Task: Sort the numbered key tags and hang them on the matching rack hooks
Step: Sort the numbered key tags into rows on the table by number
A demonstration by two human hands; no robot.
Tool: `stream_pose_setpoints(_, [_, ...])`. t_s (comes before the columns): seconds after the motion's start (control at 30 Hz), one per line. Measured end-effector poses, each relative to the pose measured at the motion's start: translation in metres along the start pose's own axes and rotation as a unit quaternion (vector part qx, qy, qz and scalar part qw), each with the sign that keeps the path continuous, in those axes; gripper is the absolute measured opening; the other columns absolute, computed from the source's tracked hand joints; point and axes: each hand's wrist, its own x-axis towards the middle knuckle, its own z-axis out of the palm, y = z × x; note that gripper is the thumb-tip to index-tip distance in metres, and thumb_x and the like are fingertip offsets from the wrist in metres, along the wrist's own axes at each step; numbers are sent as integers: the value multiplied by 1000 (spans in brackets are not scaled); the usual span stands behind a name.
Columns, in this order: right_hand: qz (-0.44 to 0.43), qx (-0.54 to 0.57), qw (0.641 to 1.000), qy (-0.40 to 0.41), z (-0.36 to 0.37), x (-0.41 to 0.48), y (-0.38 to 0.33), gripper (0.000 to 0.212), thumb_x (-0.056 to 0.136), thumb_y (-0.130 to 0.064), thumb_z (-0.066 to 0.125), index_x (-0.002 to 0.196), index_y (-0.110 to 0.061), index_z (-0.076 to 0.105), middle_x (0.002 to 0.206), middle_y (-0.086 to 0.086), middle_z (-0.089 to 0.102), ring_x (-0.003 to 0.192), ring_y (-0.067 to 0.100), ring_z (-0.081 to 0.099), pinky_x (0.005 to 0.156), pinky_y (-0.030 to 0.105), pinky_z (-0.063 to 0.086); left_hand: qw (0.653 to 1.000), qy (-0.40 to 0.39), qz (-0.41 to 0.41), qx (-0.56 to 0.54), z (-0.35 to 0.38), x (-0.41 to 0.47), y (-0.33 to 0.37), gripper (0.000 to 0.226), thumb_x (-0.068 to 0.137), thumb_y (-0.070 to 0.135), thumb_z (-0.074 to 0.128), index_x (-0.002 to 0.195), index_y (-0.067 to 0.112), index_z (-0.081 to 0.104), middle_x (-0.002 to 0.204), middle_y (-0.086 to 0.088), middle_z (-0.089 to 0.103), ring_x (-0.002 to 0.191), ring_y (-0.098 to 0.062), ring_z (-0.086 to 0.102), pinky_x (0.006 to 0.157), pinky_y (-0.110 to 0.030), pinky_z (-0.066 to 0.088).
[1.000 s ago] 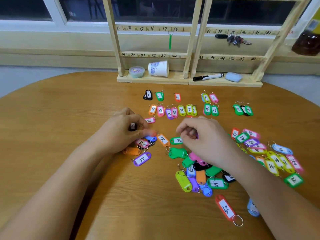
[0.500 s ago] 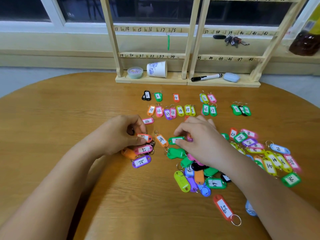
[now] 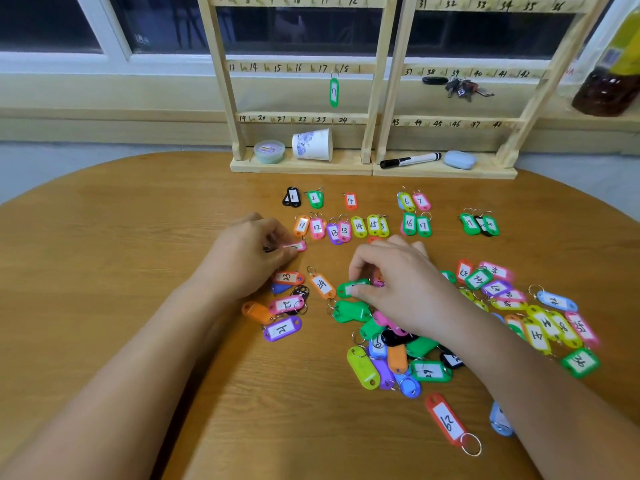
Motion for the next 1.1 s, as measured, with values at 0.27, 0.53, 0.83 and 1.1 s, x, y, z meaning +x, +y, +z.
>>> stream_pose_setpoints(0.27, [-6,95,994,45,-7,-5,-2,12,90,-33,84,90,-33,72,81,-22,59,101,-19,46,92,32,41,1000,8,-25,-5,-2,-2,3,12,91,35,82,87,33,71,94,11,68,90,-11,64,64,-22,39])
stream_pose_setpoints(0.53, [14,320,943,86,-9,0,1,11,89,-21,85,94,-21,75,87,-4,72,83,11,67,75,21,55,989,86,108,-56,-11,-24,32,10,98,34,74,103,39,80,81,27,73,83,1,70,73,-16,51])
stream_pose_setpoints(0.83, [8,380,918,112,-8,4,7,12,91,-15,83,96,-24,77,86,-8,73,81,7,65,75,23,53,978,66,107,-166,-10,-39,50,21,95,25,78,112,39,82,90,20,78,79,7,67,70,-9,44])
stream_pose_setpoints(1.1, [6,382,919,101,-8,2,8,11,90,-14,84,95,-21,78,86,-5,74,81,10,68,73,24,54,941,-5,54,-333,-3,-41,55,23,99,18,73,117,31,80,95,7,82,88,-8,77,82,-26,60])
